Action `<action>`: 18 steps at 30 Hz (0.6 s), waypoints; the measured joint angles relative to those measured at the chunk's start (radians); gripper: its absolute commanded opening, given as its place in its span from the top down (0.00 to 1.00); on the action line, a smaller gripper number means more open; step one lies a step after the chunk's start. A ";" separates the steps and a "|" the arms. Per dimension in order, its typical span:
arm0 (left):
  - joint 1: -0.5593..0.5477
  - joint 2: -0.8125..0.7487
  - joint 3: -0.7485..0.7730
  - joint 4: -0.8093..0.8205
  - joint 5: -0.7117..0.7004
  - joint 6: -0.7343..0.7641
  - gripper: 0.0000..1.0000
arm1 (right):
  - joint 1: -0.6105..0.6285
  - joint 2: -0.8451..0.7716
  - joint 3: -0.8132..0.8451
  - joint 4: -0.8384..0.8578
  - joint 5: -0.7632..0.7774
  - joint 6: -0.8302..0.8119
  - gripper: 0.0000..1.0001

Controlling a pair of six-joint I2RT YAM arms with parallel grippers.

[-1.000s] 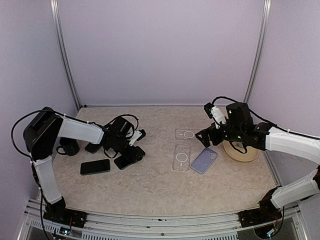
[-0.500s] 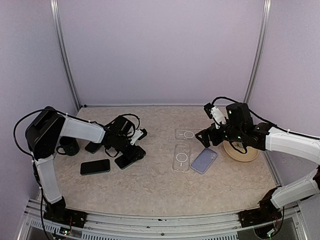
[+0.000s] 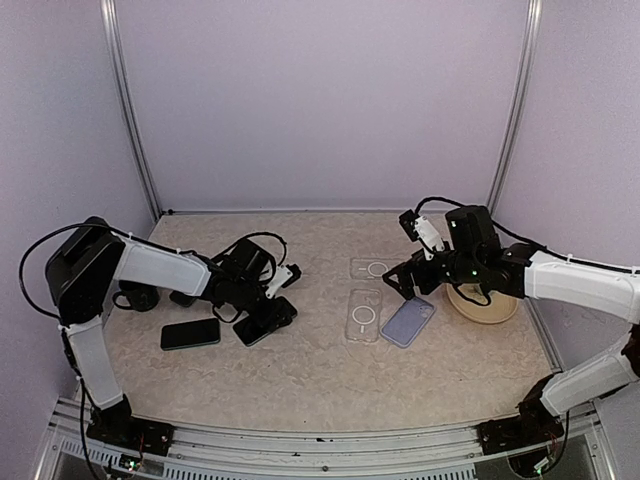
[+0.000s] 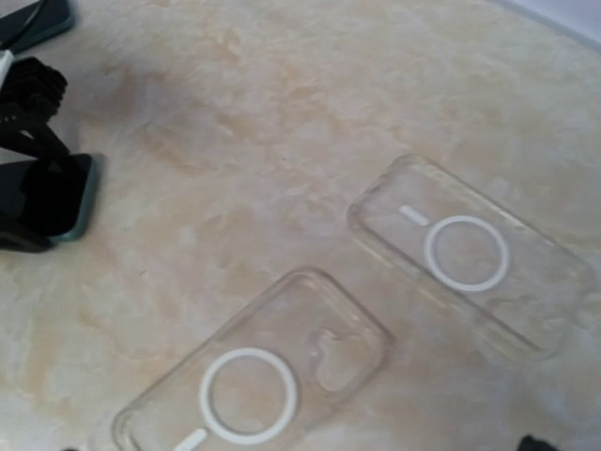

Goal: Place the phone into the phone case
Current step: Pick up the phone from the center of the board.

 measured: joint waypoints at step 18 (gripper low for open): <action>-0.195 -0.108 -0.049 0.149 -0.079 0.010 0.70 | 0.000 0.140 0.078 0.021 -0.295 0.151 0.01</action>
